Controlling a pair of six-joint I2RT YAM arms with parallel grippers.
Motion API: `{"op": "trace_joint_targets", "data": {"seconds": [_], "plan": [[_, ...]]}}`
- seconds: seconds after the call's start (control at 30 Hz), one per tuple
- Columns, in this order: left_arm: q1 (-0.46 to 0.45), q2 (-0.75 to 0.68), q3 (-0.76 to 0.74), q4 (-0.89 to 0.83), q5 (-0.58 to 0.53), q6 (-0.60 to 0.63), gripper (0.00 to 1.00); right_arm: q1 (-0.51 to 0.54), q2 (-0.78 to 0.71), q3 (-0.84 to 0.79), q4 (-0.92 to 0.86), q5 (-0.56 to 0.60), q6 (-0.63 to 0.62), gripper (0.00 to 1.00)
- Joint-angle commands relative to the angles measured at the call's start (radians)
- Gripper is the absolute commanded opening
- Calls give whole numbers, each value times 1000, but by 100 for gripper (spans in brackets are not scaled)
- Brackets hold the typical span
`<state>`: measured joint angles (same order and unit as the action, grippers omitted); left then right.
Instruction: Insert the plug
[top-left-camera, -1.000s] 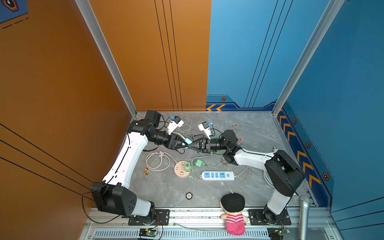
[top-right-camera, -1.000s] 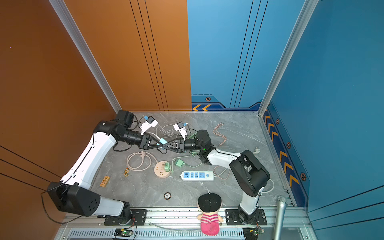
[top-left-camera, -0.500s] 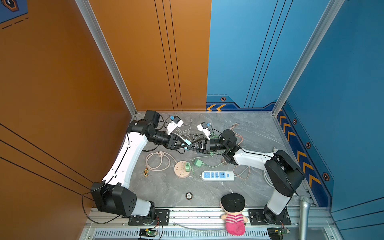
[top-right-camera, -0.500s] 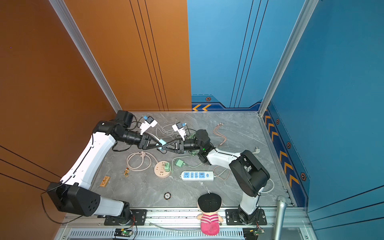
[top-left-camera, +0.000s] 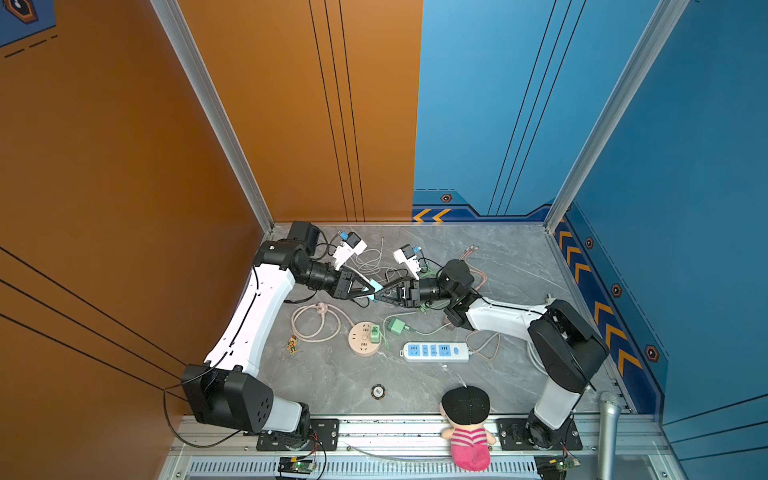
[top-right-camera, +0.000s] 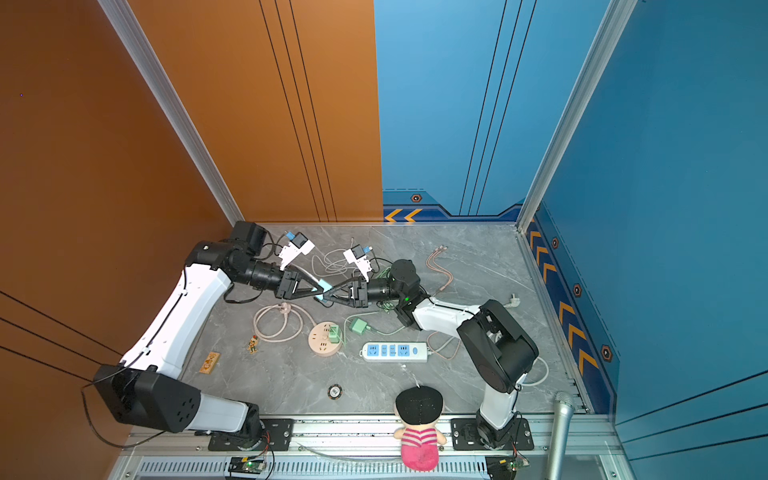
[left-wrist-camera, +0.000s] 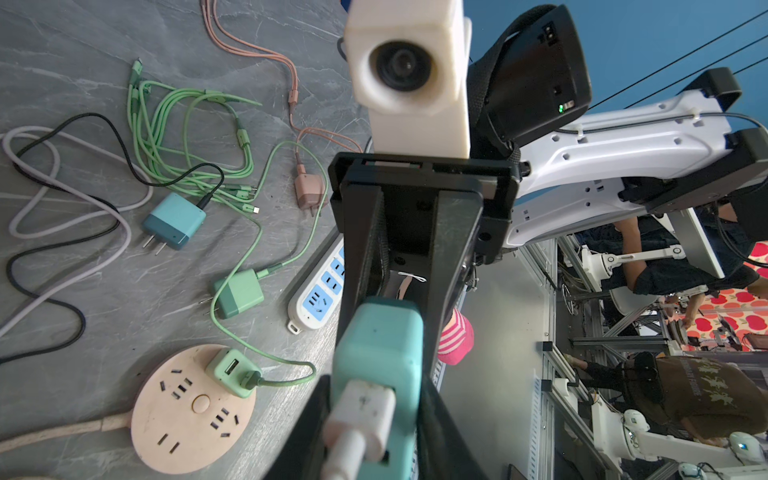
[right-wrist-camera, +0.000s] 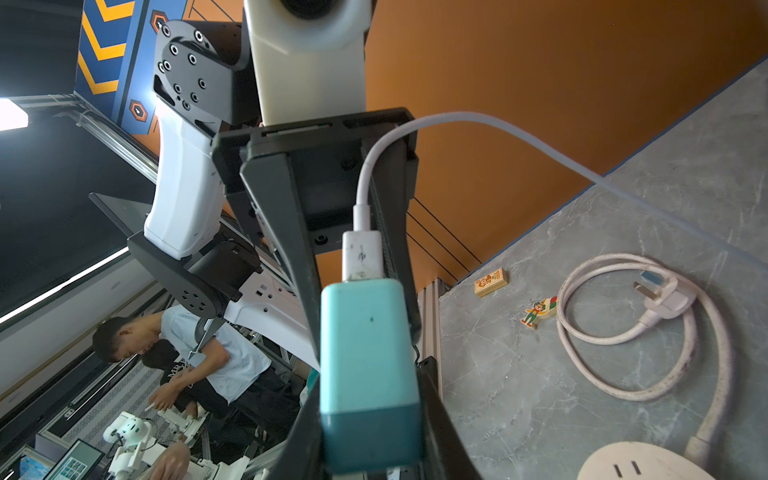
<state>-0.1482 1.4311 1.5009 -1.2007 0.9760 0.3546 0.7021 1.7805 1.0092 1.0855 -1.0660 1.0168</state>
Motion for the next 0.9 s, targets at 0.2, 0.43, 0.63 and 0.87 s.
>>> {"op": "trace_joint_targets", "data": {"seconds": [0.2,0.43,0.63,0.87], "plan": [[-20,3,-5,3,-9,5,7,21,45,40,141,-4,97,0],[-7,-21,4,40,-118,-59,3,12,-81,123,-652,77,-371,1],[22,-31,-6,89,-184,-112,1,-25,-180,165,-1094,177,-666,11],[22,-50,-42,111,-300,-161,0,-107,-288,108,-1206,274,-715,38]]}}
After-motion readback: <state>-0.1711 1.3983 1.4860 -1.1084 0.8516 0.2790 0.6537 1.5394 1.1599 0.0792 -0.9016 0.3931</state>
